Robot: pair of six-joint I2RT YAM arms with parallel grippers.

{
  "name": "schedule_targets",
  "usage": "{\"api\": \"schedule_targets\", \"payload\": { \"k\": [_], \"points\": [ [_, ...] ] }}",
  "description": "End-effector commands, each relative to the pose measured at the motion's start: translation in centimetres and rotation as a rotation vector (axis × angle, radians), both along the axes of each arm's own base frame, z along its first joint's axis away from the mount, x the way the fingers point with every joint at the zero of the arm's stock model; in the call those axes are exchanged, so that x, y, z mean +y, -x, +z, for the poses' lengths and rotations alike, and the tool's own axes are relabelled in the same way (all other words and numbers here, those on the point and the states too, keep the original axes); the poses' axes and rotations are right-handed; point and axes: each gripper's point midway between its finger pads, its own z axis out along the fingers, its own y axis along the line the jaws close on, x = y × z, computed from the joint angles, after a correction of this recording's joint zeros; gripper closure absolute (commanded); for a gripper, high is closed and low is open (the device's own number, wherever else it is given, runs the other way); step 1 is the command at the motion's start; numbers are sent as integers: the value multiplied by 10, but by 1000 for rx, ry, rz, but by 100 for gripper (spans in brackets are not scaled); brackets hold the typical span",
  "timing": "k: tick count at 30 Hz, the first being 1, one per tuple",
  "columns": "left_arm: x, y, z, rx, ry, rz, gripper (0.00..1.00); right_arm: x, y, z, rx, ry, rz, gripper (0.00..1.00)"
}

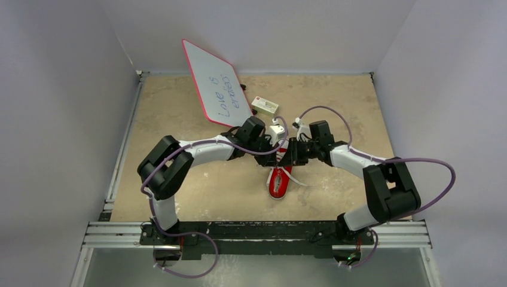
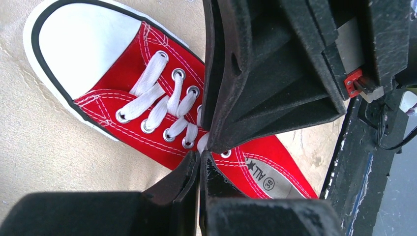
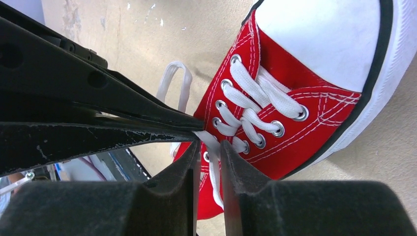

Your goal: Tie the shoes

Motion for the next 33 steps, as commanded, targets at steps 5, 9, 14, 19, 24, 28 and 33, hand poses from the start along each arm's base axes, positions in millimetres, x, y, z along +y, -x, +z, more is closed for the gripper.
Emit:
{"api": "schedule_targets", "payload": {
  "k": [5, 9, 14, 19, 24, 28, 33],
  "points": [
    [-5, -1, 24, -106, 35, -48, 100, 9, 1, 1, -34, -73, 60, 88],
    [-5, 1, 20, -89, 24, -39, 100, 8, -5, 9, -61, -74, 39, 100],
    [2, -2, 23, -10, 53, 25, 88, 6, 0, 19, -140, -77, 64, 100],
    [2, -11, 38, 110, 193, 85, 76, 7, 8, 21, -167, -103, 100, 100],
    [1, -9, 30, 125, 182, 63, 72, 6, 12, 19, -183, -119, 101, 100],
    [0, -3, 29, 138, 190, 25, 68, 6, 11, 19, -192, -123, 92, 100],
    [-2, -1, 22, 136, 164, 11, 65, 7, 9, 20, -201, -122, 88, 100]
  ]
}}
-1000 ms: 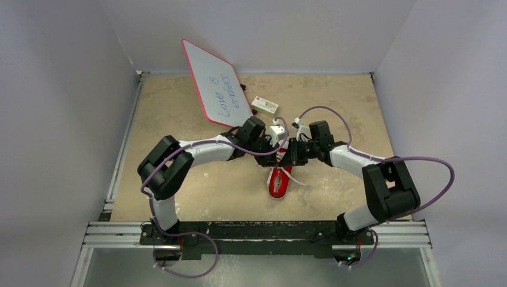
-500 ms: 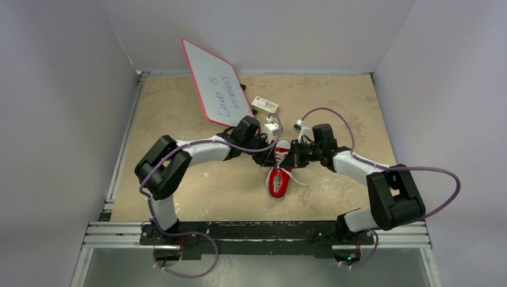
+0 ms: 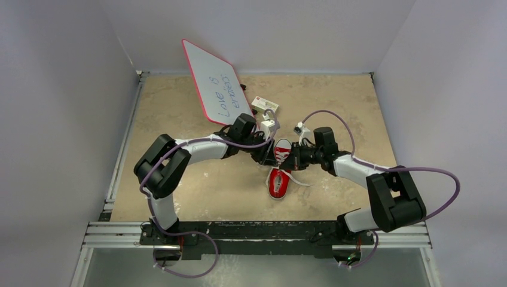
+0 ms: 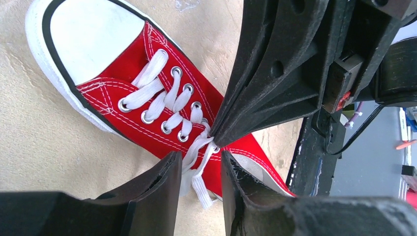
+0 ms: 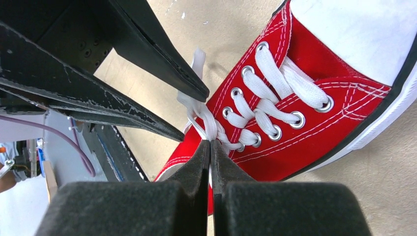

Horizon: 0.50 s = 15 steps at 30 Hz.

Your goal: Tie the shoes

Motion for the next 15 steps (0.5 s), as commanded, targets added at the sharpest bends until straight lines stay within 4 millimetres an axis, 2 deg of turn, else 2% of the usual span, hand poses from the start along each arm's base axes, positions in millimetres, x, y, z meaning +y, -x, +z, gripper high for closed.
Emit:
{"api": "schedule_targets", "payload": {
  "k": [1, 6, 10, 15],
  "points": [
    [-10, 1, 6, -37, 23, -48, 65, 5, -6, 19, -73, -45, 21, 100],
    [-13, 2, -5, -59, -28, -67, 65, 6, -9, 22, -81, -54, 15, 100],
    [-15, -3, -7, -80, -41, -46, 76, 7, -8, 23, -74, -59, 21, 100],
    [-14, -7, -9, -125, -71, -27, 78, 10, -6, 25, -63, -82, 26, 100]
  ]
}}
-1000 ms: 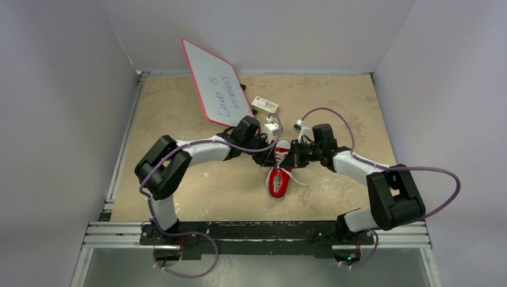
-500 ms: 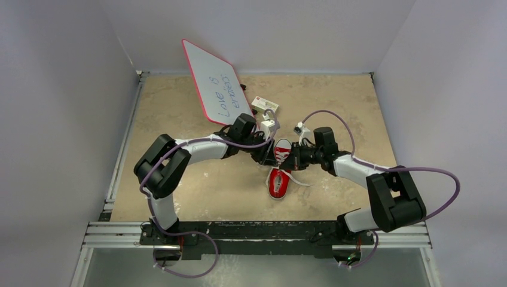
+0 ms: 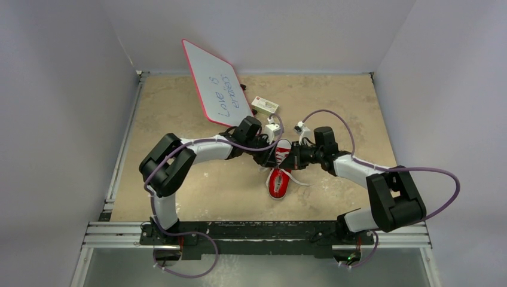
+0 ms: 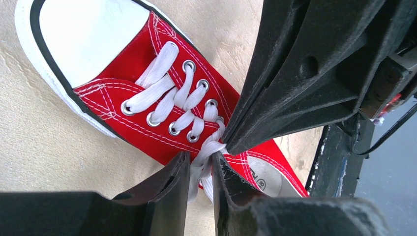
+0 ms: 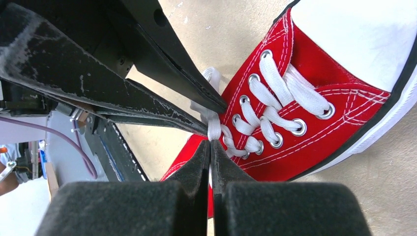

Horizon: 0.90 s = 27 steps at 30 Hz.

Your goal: Tie the shoes

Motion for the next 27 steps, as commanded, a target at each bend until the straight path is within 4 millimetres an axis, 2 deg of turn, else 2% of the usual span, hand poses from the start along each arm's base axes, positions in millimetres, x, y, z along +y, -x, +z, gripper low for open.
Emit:
{"api": "schedule_targets", "payload": {
  "k": [1, 6, 8, 11, 19, 27],
  "points": [
    [-8, -10, 8, -87, -2, 0, 80, 9, -3, 23, -53, -77, 32, 100],
    [-8, -9, 3, -89, -7, 14, 97, 11, -2, 23, -22, -98, 30, 99],
    [-8, -11, 4, -98, -3, 26, 100, 11, -1, 22, 12, -105, 24, 85],
    [-7, -12, 4, -104, -2, 32, 100, 15, 2, 22, 71, -152, 36, 78],
    [-9, -12, 8, -112, 18, 36, 100, 21, 1, 22, 134, -205, 20, 77],
    [-15, -11, 15, -89, 77, 64, 100, 23, -3, 25, 150, -230, 9, 81]
  ]
}}
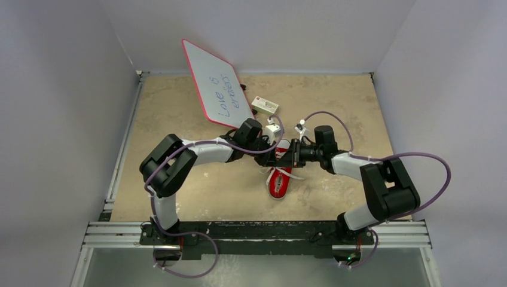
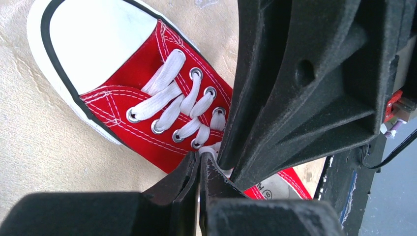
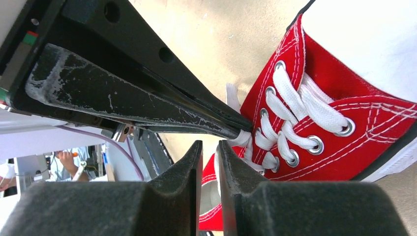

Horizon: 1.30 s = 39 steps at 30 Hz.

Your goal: Tie the shoes

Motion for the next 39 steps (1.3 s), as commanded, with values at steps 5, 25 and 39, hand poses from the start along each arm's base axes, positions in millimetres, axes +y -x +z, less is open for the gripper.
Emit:
{"api": "schedule_targets", "payload": {
  "k": [5, 25, 39],
  "points": [
    [-21, -12, 39, -55, 219, 63, 100, 13, 6, 23, 5, -135, 49, 82],
    [-3, -15, 36, -157, 147, 86, 100, -36, -23, 18, -40, 143, -2, 67],
    [-5, -10, 36, -189, 136, 43, 100, -23, -26, 12, -17, 56, 108, 87]
  ]
}}
